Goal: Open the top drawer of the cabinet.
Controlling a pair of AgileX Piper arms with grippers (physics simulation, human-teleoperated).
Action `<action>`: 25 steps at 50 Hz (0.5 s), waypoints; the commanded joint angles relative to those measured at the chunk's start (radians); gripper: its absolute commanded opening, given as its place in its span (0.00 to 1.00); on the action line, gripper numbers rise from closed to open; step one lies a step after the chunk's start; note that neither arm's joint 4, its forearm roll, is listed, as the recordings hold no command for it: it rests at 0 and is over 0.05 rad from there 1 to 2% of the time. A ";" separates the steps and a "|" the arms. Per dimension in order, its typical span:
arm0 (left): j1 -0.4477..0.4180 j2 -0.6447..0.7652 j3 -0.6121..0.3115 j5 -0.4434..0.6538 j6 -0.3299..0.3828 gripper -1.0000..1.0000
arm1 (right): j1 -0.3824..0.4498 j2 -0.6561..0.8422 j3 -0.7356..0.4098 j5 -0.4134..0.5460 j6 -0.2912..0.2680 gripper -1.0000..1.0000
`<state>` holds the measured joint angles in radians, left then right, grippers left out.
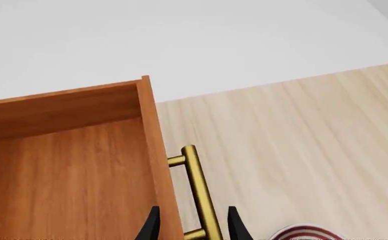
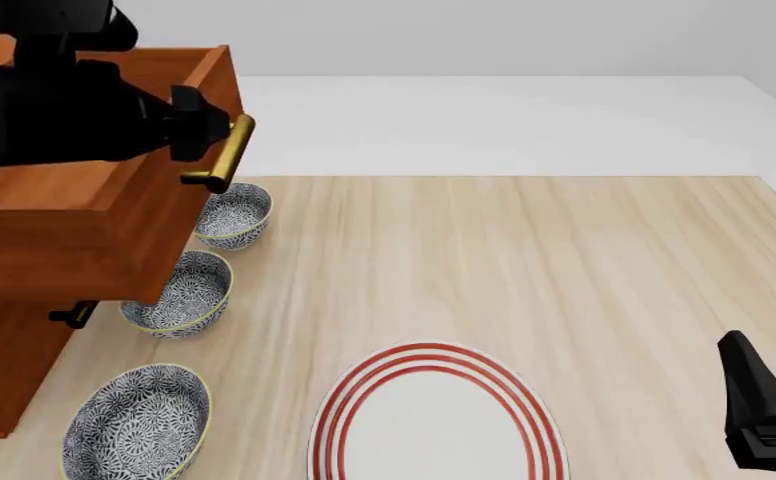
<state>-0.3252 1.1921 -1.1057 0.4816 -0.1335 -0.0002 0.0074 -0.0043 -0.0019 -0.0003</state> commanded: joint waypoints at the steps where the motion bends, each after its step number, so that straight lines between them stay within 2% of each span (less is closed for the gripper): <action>1: -0.051 0.003 -0.072 0.013 0.073 1.00 | 0.000 0.000 0.000 0.000 0.000 1.00; 25: -0.037 -0.040 -0.143 0.064 0.088 1.00 | 0.000 0.000 0.000 0.000 0.000 1.00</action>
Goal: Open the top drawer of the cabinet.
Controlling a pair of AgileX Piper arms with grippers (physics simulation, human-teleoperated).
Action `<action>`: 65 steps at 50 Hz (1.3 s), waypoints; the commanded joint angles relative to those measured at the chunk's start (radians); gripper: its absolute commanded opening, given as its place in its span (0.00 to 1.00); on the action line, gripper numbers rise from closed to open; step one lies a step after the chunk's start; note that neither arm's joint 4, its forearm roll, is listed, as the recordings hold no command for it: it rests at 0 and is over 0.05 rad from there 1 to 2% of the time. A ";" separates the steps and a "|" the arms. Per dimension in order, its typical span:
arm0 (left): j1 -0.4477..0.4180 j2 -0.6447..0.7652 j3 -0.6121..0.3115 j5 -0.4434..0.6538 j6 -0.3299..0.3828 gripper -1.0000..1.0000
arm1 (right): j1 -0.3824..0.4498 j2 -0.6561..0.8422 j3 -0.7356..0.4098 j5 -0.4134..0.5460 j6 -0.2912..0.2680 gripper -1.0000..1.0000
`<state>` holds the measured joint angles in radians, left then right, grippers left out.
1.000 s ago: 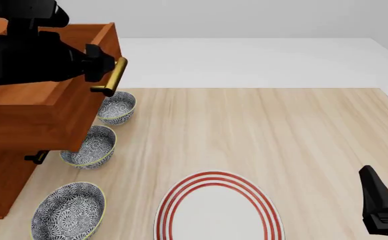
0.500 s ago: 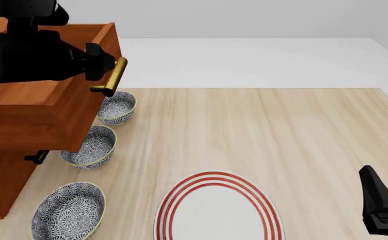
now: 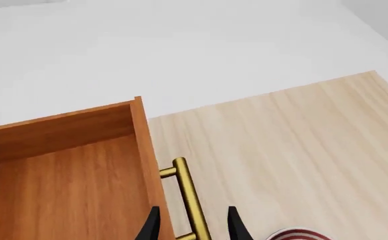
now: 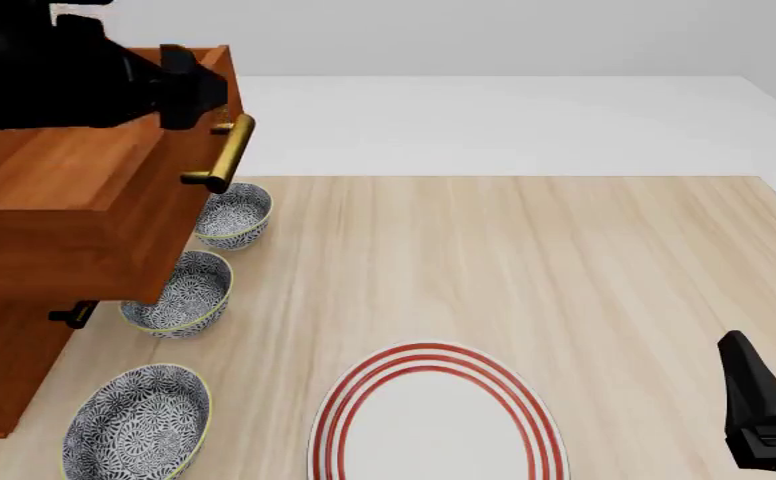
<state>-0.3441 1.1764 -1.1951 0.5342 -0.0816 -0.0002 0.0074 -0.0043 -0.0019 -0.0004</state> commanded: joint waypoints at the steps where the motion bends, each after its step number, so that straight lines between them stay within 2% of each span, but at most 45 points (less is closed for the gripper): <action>1: -0.016 -0.024 -0.057 0.013 0.036 1.00 | 0.000 0.000 0.000 0.000 0.000 1.00; 28: -0.004 -0.059 -0.118 0.050 0.046 1.00 | 0.000 0.000 0.000 0.000 0.000 1.00; 37: -0.012 -0.123 -0.105 0.048 0.081 1.00 | 0.000 0.000 0.000 0.000 0.000 1.00; 47: -0.009 -0.196 -0.114 0.069 0.090 1.00 | 0.000 0.000 0.000 0.000 0.000 1.00; 48: -0.011 -0.212 -0.104 0.068 0.106 1.00 | 0.000 0.000 0.000 0.000 0.000 1.00; 58: -0.031 -0.269 -0.088 0.074 0.106 1.00 | 0.000 0.000 0.000 0.000 0.000 1.00; 65: -0.048 -0.316 -0.042 0.063 0.122 1.00 | 0.000 0.000 0.000 0.000 0.000 1.00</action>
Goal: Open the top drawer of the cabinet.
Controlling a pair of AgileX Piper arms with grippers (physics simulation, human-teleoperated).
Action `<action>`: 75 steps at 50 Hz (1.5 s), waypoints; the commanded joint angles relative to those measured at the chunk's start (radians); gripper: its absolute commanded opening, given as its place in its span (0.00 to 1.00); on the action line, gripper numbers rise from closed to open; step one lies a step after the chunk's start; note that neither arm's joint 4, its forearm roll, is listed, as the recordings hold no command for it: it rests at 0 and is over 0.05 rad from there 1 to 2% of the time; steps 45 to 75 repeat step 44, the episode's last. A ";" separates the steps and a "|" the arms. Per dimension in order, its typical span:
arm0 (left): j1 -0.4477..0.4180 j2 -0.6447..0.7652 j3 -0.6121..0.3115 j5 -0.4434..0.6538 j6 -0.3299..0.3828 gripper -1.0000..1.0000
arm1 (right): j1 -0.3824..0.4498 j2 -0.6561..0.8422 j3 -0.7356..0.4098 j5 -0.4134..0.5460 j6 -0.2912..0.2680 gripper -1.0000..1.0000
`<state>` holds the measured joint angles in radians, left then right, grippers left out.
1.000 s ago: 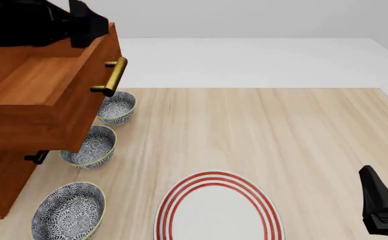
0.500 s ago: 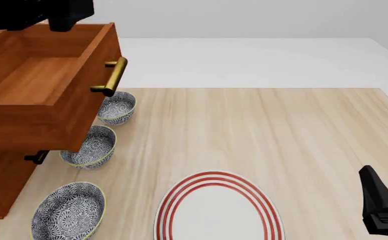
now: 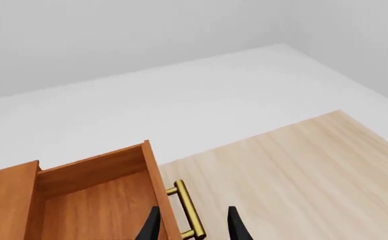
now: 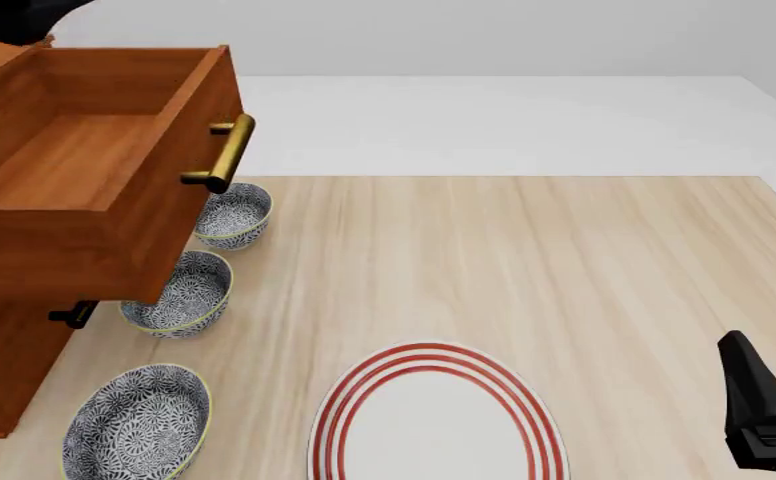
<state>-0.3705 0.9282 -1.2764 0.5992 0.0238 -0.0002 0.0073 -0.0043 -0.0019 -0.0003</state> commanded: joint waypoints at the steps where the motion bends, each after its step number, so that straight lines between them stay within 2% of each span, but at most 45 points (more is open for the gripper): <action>1: -0.020 -0.073 0.045 -0.007 0.020 1.00 | 0.000 0.000 0.000 0.000 0.000 1.00; 10: -0.034 -0.093 0.045 -0.005 0.017 1.00 | 0.000 0.000 0.000 0.000 0.000 1.00; 13: -0.063 -0.110 0.047 -0.001 -0.019 1.00 | 0.000 0.000 0.000 0.000 0.000 1.00; 14: -0.061 -0.123 0.060 -0.006 0.014 1.00 | 0.000 0.000 0.000 0.000 0.000 1.00; 21: -0.069 -0.159 0.076 -0.002 0.008 1.00 | 0.000 0.000 0.000 0.000 0.000 1.00; 23: -0.079 -0.186 0.089 -0.017 0.036 1.00 | 0.000 0.000 0.000 0.000 0.000 1.00; 26: -0.081 -0.189 0.093 -0.017 0.027 1.00 | 0.000 0.000 0.000 0.000 0.000 1.00; 31: -0.098 -0.236 0.123 -0.062 0.063 1.00 | 0.000 0.000 0.000 0.000 0.000 1.00; 35: -0.106 -0.253 0.136 -0.073 0.061 1.00 | 0.000 0.000 0.000 0.000 0.000 1.00; 75: -0.118 -0.268 0.130 -0.076 0.052 1.00 | 0.000 0.000 0.000 0.000 0.000 1.00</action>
